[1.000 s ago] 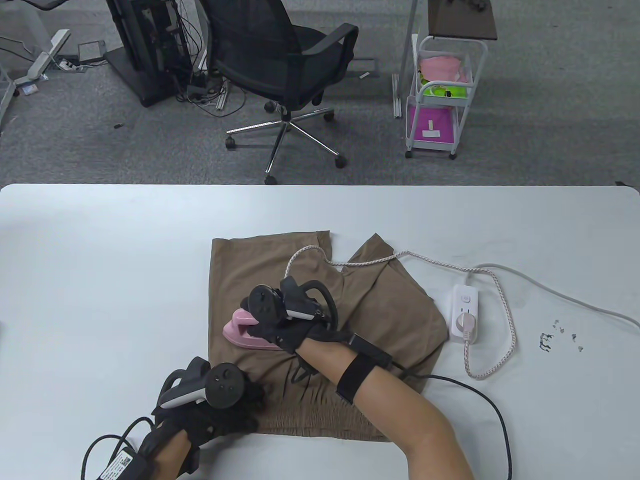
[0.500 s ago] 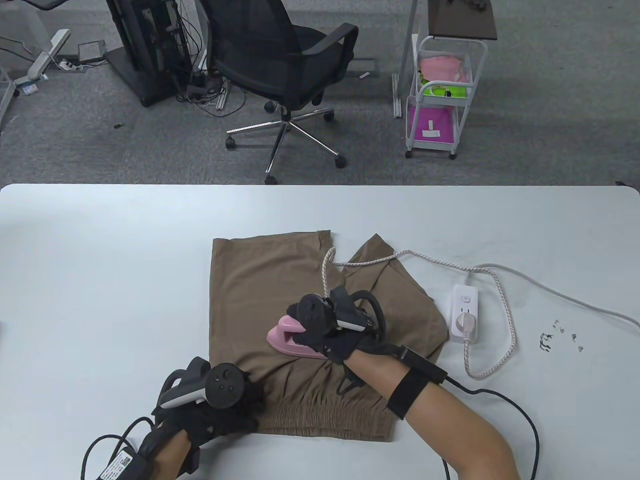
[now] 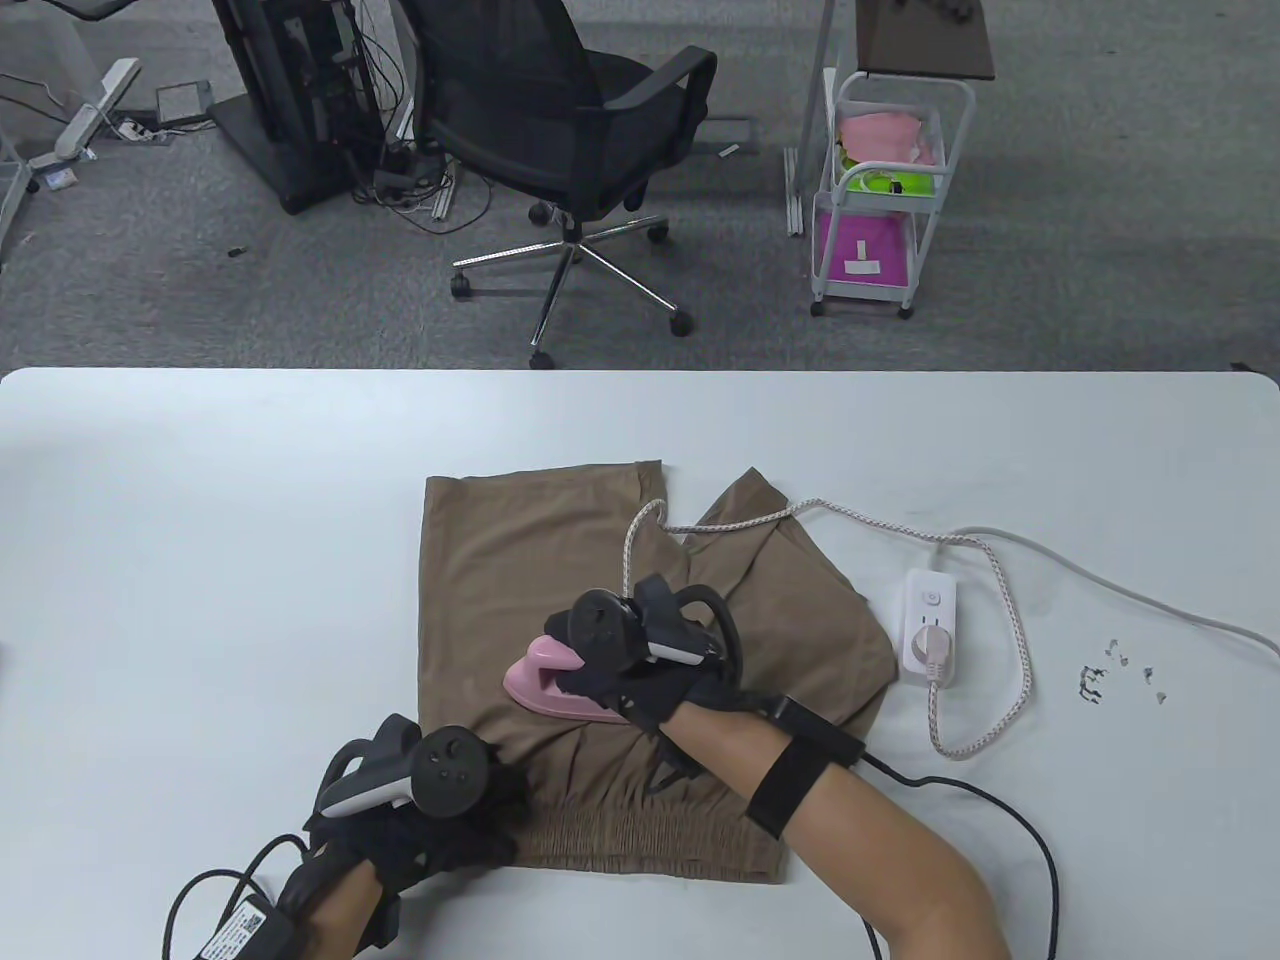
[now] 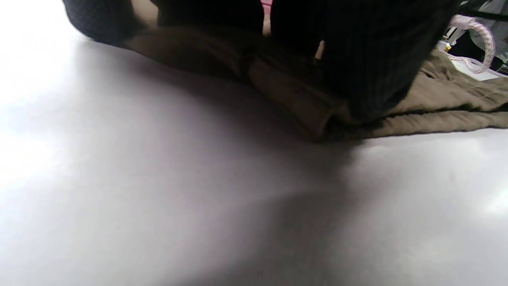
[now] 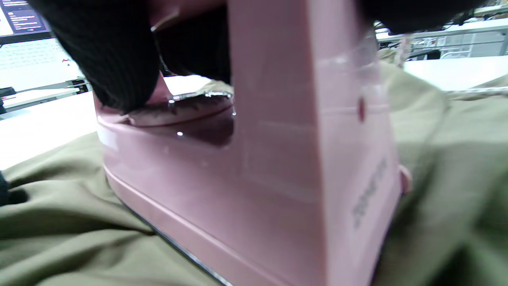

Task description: Iron shorts with electric iron on table

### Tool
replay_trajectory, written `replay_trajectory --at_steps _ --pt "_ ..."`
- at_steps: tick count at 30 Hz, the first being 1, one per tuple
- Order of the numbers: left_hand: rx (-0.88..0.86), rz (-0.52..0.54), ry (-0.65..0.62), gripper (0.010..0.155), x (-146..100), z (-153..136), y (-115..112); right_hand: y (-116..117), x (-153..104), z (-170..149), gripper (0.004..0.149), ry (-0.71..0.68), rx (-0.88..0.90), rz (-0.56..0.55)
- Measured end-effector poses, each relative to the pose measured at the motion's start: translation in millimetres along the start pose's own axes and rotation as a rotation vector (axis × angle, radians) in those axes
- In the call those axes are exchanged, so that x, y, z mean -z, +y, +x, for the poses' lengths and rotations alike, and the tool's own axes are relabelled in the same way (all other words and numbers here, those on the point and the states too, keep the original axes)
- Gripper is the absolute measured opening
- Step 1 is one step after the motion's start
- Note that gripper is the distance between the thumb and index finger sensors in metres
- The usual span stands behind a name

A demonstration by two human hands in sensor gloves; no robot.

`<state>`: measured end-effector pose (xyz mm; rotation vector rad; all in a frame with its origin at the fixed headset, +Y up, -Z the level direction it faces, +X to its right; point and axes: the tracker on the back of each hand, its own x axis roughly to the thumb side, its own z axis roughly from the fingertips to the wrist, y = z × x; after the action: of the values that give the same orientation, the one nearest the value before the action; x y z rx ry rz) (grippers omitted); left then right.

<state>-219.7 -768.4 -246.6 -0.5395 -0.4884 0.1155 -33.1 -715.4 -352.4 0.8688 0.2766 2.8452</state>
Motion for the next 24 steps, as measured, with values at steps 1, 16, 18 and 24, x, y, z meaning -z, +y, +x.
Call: replay_trajectory --at_steps 1,16,18,24 --pt "0.0 0.0 0.0 0.069 0.0 0.0 0.0 0.6 2.1 3.7 0.056 -0.006 0.0 0.001" --pt "-0.001 0.0 -0.002 0.072 -0.1 0.0 -0.4 10.2 32.1 70.6 0.056 -0.109 0.008 0.067" --pt "0.0 -0.001 -0.002 0.072 -0.1 0.0 -0.4 10.6 31.3 69.6 0.056 -0.116 -0.001 0.065" --pt "-0.001 -0.002 0.0 0.073 -0.2 -0.2 -0.3 8.1 16.9 55.5 0.055 -0.092 -0.01 0.084"
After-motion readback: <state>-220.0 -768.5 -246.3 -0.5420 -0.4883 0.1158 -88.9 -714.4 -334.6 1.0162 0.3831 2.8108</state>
